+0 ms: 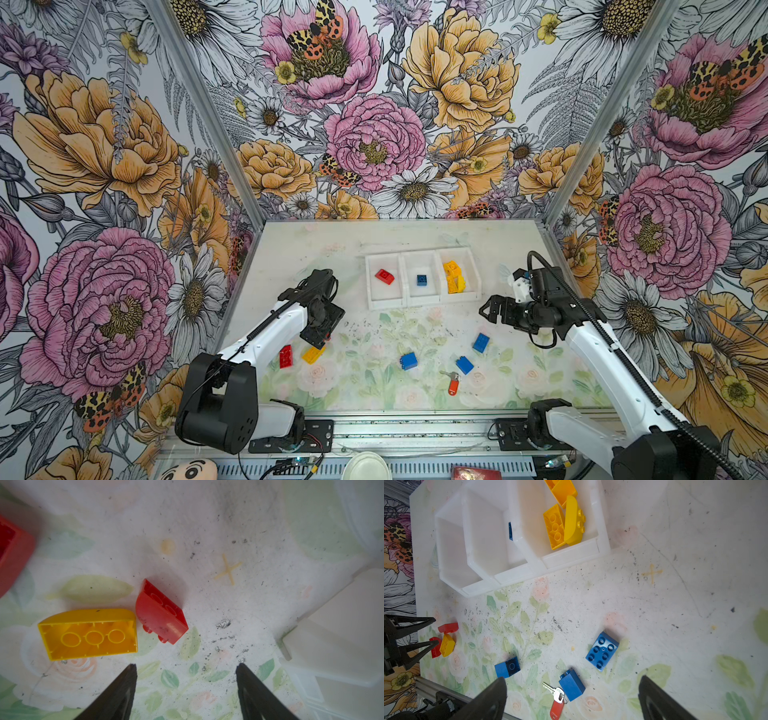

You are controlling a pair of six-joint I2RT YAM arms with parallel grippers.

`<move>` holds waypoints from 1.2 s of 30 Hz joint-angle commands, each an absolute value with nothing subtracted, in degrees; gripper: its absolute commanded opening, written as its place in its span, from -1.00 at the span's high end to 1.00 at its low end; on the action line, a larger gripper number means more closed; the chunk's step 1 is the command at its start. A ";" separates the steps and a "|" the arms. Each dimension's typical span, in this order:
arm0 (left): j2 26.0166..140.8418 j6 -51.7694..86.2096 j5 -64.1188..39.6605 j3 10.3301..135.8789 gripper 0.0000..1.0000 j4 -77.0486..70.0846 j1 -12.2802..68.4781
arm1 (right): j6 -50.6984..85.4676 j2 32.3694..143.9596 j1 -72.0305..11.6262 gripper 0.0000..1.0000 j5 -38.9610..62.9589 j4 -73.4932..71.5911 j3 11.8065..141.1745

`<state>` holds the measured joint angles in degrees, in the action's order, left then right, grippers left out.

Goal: Sort the legos into containers by color
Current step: Pick up the lego from the middle-left of the table.

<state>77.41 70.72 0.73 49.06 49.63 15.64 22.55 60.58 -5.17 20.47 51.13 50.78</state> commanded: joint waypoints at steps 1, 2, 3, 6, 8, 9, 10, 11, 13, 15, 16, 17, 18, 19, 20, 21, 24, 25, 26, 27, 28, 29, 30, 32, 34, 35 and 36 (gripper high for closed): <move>78.52 73.30 1.48 50.20 -0.52 48.04 16.24 | 21.12 61.24 -4.50 -0.99 21.41 50.79 51.81; 78.86 73.38 1.73 50.34 -0.50 47.82 16.29 | 20.98 61.33 -4.42 -0.99 21.49 50.80 51.87; 79.13 73.46 1.91 50.59 -0.50 47.77 16.28 | 20.90 61.41 -4.33 -0.99 21.54 50.83 52.06; 79.95 73.78 2.42 51.04 -0.48 47.33 16.44 | 20.64 61.52 -4.02 -0.99 21.75 51.06 52.52; 80.52 73.91 2.31 50.81 -0.47 46.49 16.43 | 20.52 61.61 -3.95 -0.99 21.80 51.19 52.73; 80.88 73.98 2.27 50.83 -0.47 46.24 16.34 | 20.42 61.61 -3.88 -0.99 21.80 51.16 52.88; 81.24 73.98 2.24 50.81 -0.47 46.12 16.38 | 20.34 61.52 -3.82 -0.99 21.72 51.26 52.87; 81.38 74.09 2.28 50.80 -0.46 45.91 16.27 | 20.32 61.52 -3.83 -0.99 21.71 51.33 52.84; 81.65 74.11 2.36 50.71 -0.45 45.75 16.26 | 20.26 61.36 -3.78 -0.99 21.72 51.40 52.98; 81.58 74.18 2.38 50.54 -0.44 45.79 16.17 | 20.17 61.26 -3.56 -0.99 21.54 51.52 53.01; 81.56 74.35 2.50 50.29 -0.43 45.79 16.17 | 20.19 61.33 -3.55 -0.99 21.54 51.55 53.08; 81.64 74.36 2.55 50.27 -0.43 45.79 16.11 | 20.07 61.35 -3.60 -0.99 21.62 51.53 53.14; 81.81 74.37 2.70 50.05 -0.42 45.79 16.08 | 19.98 61.43 -3.52 -0.99 21.57 51.52 53.21; 82.06 74.23 2.73 50.06 -0.41 45.70 16.13 | 19.93 61.52 -3.46 -0.99 21.60 51.57 53.20; 82.33 74.19 2.80 49.99 -0.41 45.64 16.07 | 19.87 61.52 -3.47 -0.99 21.54 51.54 53.31; 82.57 74.34 2.77 49.88 -0.39 45.45 16.06 | 19.84 61.59 -3.43 -0.99 21.54 51.51 53.35; 82.88 74.73 2.81 49.68 -0.36 45.36 16.17 | 19.69 61.70 -3.38 -0.99 21.69 51.64 53.69; 82.88 74.85 2.74 49.54 -0.35 45.35 16.17 | 19.69 61.79 -3.27 -0.99 21.67 51.64 53.71; 82.88 75.03 2.77 49.32 -0.35 45.37 16.25 | 19.61 61.87 -3.33 -0.99 21.75 51.72 53.83; 82.84 75.36 2.62 49.15 -0.34 45.35 16.33 | 19.67 61.96 -3.27 -0.99 21.71 51.68 53.79; 82.74 75.69 2.57 48.84 -0.33 45.35 16.52 | 19.60 61.96 -3.21 -0.99 21.72 51.69 53.79; 82.78 75.97 2.64 48.69 -0.33 45.35 16.64 | 19.55 62.05 -3.25 -0.99 21.71 51.68 53.88; 82.88 76.02 2.78 48.61 -0.32 45.35 16.82 | 19.57 62.12 -3.16 -0.99 21.71 51.68 53.94; 83.47 76.15 2.98 48.61 -0.30 45.35 16.62 | 19.52 62.22 -3.10 -0.99 21.72 51.70 54.01; 83.97 76.10 3.16 48.71 -0.27 45.35 16.54 | 19.51 62.23 -3.12 -0.99 21.72 51.78 54.06; 84.27 76.10 3.16 48.72 -0.26 45.35 16.53 | 19.43 62.23 -3.05 -0.99 21.64 51.78 54.13; 84.52 76.05 3.16 48.70 -0.24 45.12 16.50 | 19.43 62.29 -3.08 -0.99 21.71 51.77 54.19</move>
<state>83.70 74.87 1.67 49.21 46.00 16.27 20.40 61.98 -3.40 21.30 51.62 51.72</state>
